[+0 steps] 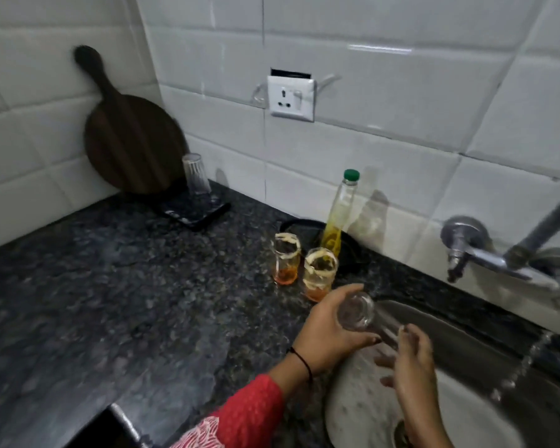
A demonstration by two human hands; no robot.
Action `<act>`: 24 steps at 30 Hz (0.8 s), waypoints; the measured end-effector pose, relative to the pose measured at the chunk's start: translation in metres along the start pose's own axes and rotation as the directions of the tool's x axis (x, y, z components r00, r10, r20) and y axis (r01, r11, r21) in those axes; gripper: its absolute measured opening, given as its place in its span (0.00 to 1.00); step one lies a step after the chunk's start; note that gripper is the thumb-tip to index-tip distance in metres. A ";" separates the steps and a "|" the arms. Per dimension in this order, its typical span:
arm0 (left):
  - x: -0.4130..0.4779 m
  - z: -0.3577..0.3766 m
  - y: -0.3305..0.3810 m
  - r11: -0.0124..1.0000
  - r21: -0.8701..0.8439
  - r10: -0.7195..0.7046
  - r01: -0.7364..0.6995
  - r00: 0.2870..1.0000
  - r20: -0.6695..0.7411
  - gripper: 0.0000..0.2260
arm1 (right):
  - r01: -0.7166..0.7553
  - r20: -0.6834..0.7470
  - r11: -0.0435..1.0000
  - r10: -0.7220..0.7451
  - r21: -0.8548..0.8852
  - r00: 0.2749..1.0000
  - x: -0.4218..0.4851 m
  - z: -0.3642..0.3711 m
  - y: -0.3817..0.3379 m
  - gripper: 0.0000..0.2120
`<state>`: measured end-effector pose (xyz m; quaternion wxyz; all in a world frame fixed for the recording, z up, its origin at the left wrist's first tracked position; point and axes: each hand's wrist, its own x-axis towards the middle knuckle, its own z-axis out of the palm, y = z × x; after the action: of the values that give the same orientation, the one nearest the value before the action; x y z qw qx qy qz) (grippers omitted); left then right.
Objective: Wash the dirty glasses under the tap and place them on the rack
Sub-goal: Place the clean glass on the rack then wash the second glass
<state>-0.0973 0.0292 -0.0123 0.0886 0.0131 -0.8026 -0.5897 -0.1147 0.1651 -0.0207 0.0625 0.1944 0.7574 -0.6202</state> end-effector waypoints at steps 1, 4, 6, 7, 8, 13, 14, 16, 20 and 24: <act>0.006 -0.015 0.008 0.999 -0.004 0.039 -0.039 0.999 -0.038 0.33 | 0.167 -0.015 0.979 -0.170 -0.114 0.985 -0.001 0.007 -0.011 0.18; 0.033 -0.081 0.023 0.990 0.007 0.138 -0.138 0.986 -0.097 0.32 | 0.610 0.079 0.744 -0.615 -0.272 0.785 -0.010 0.055 -0.058 0.26; 0.052 -0.131 0.027 0.983 0.023 0.182 -0.181 0.971 -0.153 0.32 | 0.768 0.262 0.568 -0.725 -0.297 0.637 -0.008 0.103 -0.088 0.33; 0.065 -0.158 0.024 0.981 0.036 0.194 -0.191 0.963 -0.186 0.32 | 0.824 0.345 0.478 -0.751 -0.305 0.564 -0.004 0.133 -0.103 0.36; 0.079 -0.184 0.020 0.980 0.052 0.199 -0.192 0.955 -0.219 0.33 | 0.864 0.395 0.398 -0.772 -0.309 0.497 0.003 0.164 -0.117 0.38; 0.155 -0.299 -0.010 0.981 0.125 0.173 -0.145 0.951 -0.257 0.37 | 0.867 0.417 0.479 -0.766 -0.138 0.489 0.041 0.310 -0.176 0.30; 0.173 -0.320 -0.021 0.989 0.113 0.125 -0.099 0.962 -0.244 0.38 | 0.834 0.422 0.545 -0.738 -0.088 0.527 0.050 0.339 -0.182 0.29; 0.205 -0.354 -0.044 0.992 0.122 0.045 -0.019 0.976 -0.213 0.36 | 0.765 0.417 0.643 -0.687 -0.030 0.595 0.069 0.386 -0.188 0.28; 0.256 -0.395 -0.087 0.956 0.284 -0.033 0.069 0.991 -0.129 0.26 | 0.666 0.382 0.744 -0.599 -0.059 0.703 0.113 0.463 -0.184 0.26; 0.276 -0.409 -0.120 0.972 0.210 -0.082 0.105 0.990 -0.118 0.22 | 0.628 0.396 0.774 -0.553 -0.081 0.733 0.143 0.506 -0.164 0.27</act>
<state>-0.3148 -0.4281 0.0266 0.1023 0.0925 -0.8544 -0.5009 -0.3814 -0.3174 -0.0313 0.0151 -0.1787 0.8167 -0.5484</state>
